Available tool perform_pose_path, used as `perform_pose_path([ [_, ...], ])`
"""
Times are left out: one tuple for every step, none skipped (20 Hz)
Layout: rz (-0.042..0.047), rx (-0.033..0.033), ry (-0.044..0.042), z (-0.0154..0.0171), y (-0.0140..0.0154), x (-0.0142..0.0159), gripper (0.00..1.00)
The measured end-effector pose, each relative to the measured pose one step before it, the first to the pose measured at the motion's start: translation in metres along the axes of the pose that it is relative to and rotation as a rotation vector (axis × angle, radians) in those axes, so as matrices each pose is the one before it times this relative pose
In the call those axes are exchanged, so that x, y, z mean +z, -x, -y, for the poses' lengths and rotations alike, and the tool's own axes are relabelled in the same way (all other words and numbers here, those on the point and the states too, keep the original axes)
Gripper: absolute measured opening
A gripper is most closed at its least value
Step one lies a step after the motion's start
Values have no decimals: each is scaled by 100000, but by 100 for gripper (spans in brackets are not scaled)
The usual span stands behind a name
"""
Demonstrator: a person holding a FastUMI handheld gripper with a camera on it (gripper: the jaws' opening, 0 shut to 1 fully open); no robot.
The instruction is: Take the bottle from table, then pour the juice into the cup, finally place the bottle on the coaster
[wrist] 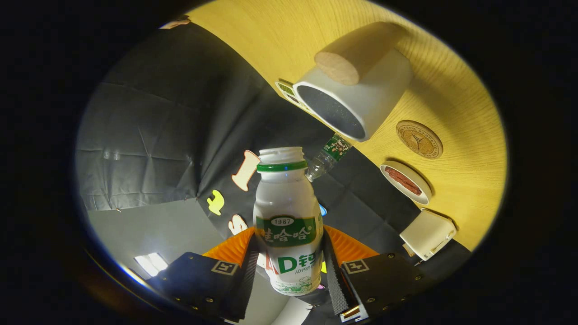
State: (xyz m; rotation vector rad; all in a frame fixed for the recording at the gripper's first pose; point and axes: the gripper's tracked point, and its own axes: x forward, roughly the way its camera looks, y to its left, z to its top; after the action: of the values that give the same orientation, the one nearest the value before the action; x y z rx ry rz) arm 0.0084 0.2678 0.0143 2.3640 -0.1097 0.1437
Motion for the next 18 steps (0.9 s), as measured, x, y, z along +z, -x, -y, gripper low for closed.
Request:
perform_pose_path([
  [-752, -320, 1620, -166, 61, 59, 69],
  [-271, -168, 1649, -104, 37, 116, 69],
  [-862, -289, 3560, -29, -136, -86, 69],
  [-1606, -1528, 5790, 337, 25, -169, 69],
  [-1571, -1716, 6765, 545, 154, -574, 69],
  [-902, -665, 6213, 315, 234, -586, 69],
  [-776, -380, 6840, -112, -346, -358, 69],
  [-1050, -86, 6462, -220, 8, -89, 69],
  [-1031, -347, 6332, -297, 3, 11, 69],
  [-534, -1092, 6036, 8, 19, 129, 69],
  [-1027, -1776, 7190, 105, -100, 0, 69],
  [-937, -1687, 5790, 227, -8, 141, 69],
  [-1111, -1304, 6454, 196, -293, -253, 69],
  [-493, -868, 4257, 223, -51, 175, 69],
  [-946, -729, 4282, 84, -210, -235, 69],
  [-639, -782, 3348, 280, 2, -142, 69],
  [-668, -1421, 4742, 636, -592, -557, 69],
  [-665, -1397, 5150, 441, -165, -88, 69],
])
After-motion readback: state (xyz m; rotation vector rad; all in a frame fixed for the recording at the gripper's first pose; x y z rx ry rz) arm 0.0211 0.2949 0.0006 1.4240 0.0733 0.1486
